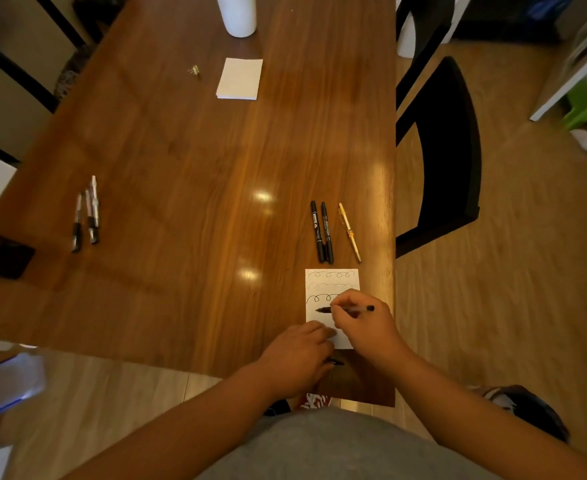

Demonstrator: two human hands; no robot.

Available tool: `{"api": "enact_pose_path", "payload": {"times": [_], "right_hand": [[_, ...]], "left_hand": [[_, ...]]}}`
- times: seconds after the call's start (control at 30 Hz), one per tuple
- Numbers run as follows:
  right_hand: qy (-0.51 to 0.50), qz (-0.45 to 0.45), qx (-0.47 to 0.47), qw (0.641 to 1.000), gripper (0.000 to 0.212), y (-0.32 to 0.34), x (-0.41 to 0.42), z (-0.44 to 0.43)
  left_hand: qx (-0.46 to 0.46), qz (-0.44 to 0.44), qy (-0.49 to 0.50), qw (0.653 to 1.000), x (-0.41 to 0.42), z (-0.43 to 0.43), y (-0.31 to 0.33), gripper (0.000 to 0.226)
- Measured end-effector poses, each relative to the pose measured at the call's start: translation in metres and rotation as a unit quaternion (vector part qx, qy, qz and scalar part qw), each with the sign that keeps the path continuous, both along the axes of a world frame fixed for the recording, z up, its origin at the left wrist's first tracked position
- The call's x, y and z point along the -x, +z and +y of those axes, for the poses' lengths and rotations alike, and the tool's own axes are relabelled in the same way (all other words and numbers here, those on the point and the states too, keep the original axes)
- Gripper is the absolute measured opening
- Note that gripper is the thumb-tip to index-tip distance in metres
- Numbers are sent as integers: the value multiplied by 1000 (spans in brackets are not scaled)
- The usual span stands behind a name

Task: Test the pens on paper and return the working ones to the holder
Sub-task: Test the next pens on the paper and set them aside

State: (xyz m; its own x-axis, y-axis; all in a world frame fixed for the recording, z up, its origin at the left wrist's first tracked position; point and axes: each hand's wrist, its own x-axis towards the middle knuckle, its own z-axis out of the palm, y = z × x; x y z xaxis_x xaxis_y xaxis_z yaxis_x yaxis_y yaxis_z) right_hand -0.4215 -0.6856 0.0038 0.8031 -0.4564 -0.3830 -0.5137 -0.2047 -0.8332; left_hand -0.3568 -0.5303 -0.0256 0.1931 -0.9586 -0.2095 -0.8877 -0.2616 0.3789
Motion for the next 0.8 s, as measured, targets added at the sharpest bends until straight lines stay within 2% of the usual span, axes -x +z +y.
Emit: {"api": "enact_pose_path", "payload": {"times": [0.2,0.43,0.63,0.8], "right_hand": [[42,20,39,998,23,-4,-5,5],[69,27,57,996,11,-7,-10,6],[65,43,83,993,5,-11,-14,5],[50,52,108,991,18,-11,-12,0]], "left_hand": [[29,-2,15,999,3,3,-6,34],[48,25,19,998,4,4,-6,29],[16,13,14,1000,6,4,-6,33],[-1,2,3,1000,6,4,-7,37]]}}
